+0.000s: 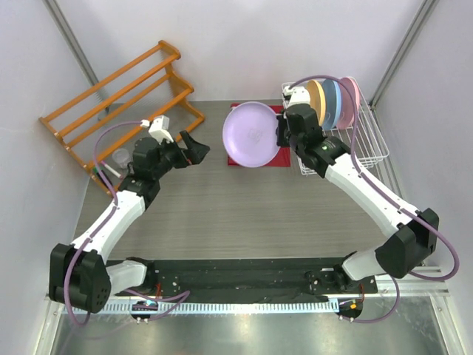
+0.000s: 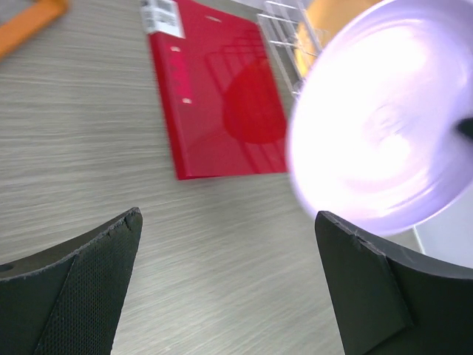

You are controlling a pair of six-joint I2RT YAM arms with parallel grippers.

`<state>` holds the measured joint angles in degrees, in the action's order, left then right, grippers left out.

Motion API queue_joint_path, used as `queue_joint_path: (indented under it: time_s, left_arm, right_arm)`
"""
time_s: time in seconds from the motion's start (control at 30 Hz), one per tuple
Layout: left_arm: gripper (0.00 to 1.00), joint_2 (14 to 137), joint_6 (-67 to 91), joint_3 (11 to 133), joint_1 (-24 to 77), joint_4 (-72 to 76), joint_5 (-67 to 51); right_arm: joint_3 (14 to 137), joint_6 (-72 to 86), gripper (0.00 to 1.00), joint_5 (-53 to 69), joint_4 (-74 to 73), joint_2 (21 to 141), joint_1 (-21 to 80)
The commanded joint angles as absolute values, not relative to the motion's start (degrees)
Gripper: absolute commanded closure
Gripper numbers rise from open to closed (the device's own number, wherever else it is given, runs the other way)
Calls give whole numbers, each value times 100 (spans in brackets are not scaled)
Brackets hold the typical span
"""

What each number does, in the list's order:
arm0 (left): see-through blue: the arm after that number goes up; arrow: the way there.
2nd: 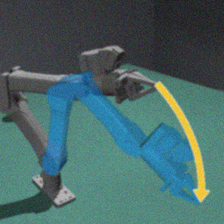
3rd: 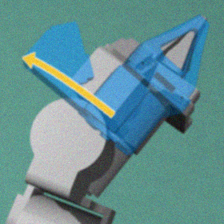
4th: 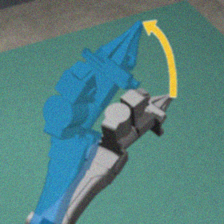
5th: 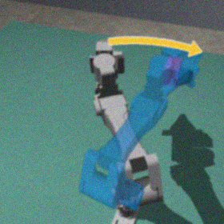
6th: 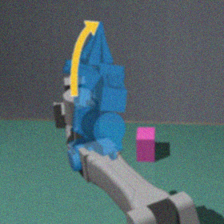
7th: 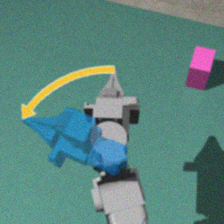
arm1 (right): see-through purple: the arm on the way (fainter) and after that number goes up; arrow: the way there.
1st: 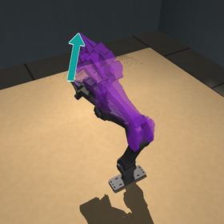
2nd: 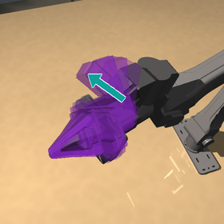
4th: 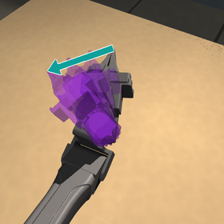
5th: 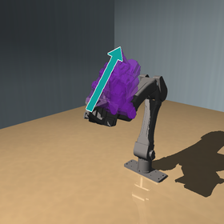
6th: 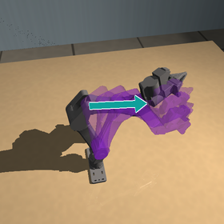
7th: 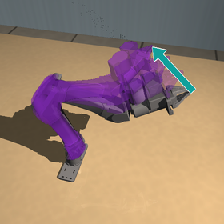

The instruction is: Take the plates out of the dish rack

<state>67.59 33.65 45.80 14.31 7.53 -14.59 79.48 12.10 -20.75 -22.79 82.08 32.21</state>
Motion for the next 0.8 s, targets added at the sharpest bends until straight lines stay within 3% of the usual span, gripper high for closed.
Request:
queue_joint_path:
  time_s: [0.0,0.27,0.43,0.57,0.7,0.77]
  left_arm:
    - [1,6680,3445,4465,1792,1336,-1582]
    - [4,6820,3454,4333,2136,1547,-1126]
    - [30,6812,3445,4280,2162,1486,-835]
    - [31,6733,3401,4245,2171,1284,-572]
    - [23,6575,3340,4149,2171,1160,-334]
    - [25,6513,3305,4131,2171,1108,-229]
  right_arm:
    - [7517,2275,96,-136,-1750,7814,3270]
    - [7014,2768,96,773,-1152,7787,3270]
    - [6803,2944,95,949,-967,7726,3270]
    - [6715,2901,95,599,-1001,7717,3270]
    - [6732,2830,95,220,-1125,7743,3278]
    - [6750,2813,95,141,-1151,7743,3261]
